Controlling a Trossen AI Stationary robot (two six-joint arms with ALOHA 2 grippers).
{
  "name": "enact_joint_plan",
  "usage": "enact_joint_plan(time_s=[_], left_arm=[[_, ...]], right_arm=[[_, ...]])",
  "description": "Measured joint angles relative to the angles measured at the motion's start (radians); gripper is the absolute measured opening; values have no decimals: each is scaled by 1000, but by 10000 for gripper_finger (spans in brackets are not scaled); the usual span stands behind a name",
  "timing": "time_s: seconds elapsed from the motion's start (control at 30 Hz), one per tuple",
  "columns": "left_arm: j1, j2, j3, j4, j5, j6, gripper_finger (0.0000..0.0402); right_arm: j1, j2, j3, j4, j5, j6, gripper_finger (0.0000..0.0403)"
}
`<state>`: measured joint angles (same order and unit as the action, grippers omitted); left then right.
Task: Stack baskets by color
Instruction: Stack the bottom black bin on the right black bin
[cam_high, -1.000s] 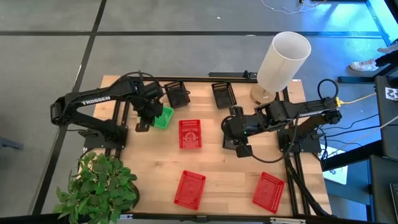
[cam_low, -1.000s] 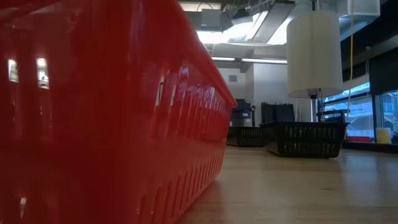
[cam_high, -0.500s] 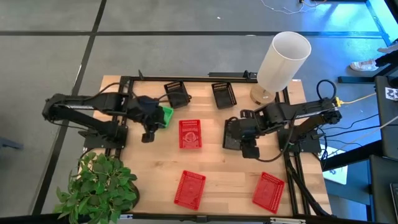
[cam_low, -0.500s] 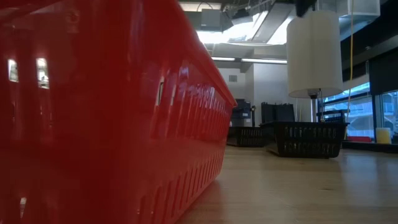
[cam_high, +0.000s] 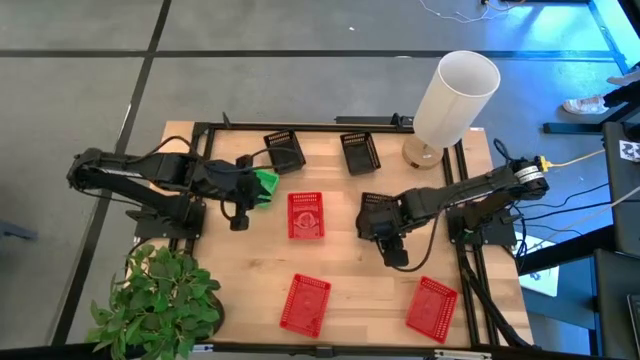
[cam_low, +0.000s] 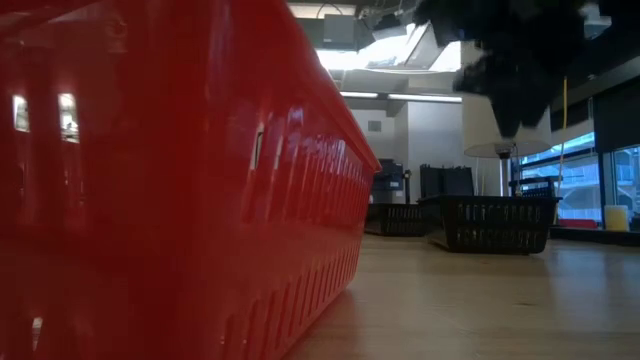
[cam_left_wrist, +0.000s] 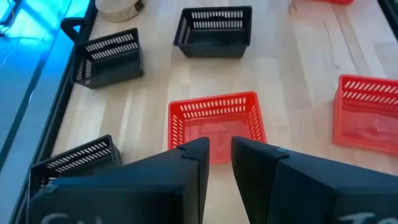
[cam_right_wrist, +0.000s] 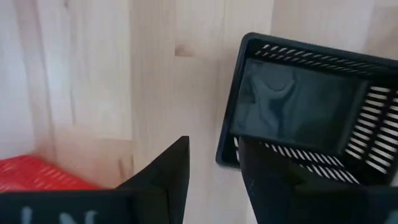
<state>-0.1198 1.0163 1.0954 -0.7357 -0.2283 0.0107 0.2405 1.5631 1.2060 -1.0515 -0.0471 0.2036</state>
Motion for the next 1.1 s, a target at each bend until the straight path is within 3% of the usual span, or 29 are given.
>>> enact_joint_plan(time_s=[0.27, 0.6, 0.87, 1.0, 1.1], left_arm=[[1, 1, 0, -3, -2, 23, 58], [1, 1, 0, -3, -21, 24, 58], [1, 1, 0, -3, -21, 18, 58], [1, 1, 0, -3, -21, -9, 58], [1, 1, 0, -3, -21, -9, 58]], right_arm=[[0, 0, -147, 189, 0, 2, 138], [-1, 0, -231, 262, 5, -3, 138], [-2, 0, -329, 383, 99, 1, 136], [-3, 0, -366, 439, 156, -2, 103], [-17, 0, -372, 459, 159, 1, 43]])
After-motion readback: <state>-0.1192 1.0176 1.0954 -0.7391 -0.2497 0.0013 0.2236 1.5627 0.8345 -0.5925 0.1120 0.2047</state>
